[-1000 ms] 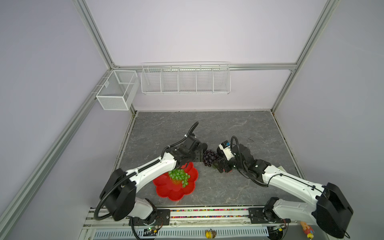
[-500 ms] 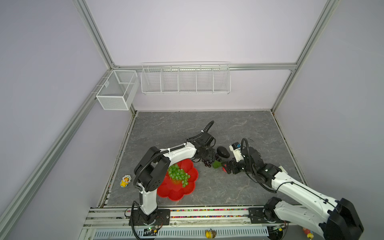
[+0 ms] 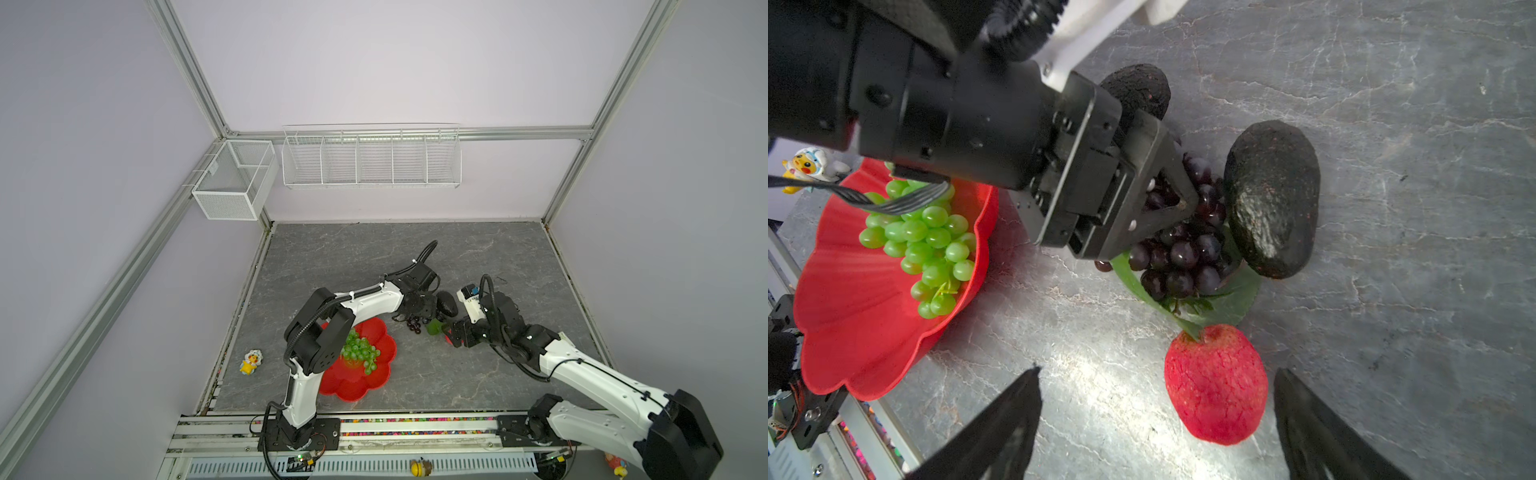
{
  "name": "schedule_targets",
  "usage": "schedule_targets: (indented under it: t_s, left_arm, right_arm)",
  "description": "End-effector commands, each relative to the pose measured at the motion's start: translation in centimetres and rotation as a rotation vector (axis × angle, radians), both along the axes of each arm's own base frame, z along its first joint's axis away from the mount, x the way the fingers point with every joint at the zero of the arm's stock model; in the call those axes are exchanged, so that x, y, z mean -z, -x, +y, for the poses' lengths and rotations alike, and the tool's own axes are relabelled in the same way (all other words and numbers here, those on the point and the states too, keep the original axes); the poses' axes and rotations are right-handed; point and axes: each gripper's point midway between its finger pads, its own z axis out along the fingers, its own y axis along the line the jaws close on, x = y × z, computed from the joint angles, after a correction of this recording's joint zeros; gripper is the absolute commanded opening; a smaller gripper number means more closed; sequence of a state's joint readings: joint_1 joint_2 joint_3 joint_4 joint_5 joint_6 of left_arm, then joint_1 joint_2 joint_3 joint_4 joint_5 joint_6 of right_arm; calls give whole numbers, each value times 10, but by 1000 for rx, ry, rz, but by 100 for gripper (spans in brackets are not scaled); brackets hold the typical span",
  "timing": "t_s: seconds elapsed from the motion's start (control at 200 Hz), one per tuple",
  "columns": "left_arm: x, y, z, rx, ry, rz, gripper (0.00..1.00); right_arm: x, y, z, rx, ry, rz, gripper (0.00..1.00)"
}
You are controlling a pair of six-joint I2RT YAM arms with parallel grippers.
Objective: Place and organize the fake fruits in the fruit bowl
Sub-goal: 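Move the left gripper to the dark purple grapes and grasp them, then carry the dark purple grapes with the left gripper over the red bowl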
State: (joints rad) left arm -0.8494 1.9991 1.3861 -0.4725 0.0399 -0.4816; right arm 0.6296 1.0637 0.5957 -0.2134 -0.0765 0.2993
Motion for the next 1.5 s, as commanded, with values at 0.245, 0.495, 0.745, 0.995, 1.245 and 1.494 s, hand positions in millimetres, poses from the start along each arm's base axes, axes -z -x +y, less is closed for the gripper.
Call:
schedule_targets:
  t_s: [0.245,0.495,0.745,0.995,1.245,1.494]
  left_arm:
    - [-15,21,20,3,-1,0,17]
    - [-39,25,14,14,71,-3,0]
    - [-58,28,16,11,100,-20,0]
    - [-91,34,35,-21,107,-71,0]
    - [-124,64,112,-195,29,-119,0]
    - [-120,130,212,-421,-16,-64,0]
  right_arm:
    - [-14,-3,1,2,-18,-20,88]
    - [-15,-2,-1,5,-22,-32,88]
    - [-21,-5,3,-7,-24,-43,88]
    - [-25,-6,14,-49,-56,-42,88]
    - [-61,15,61,-294,-167,-138,88]
    - [-86,59,123,-563,-240,-192,88]
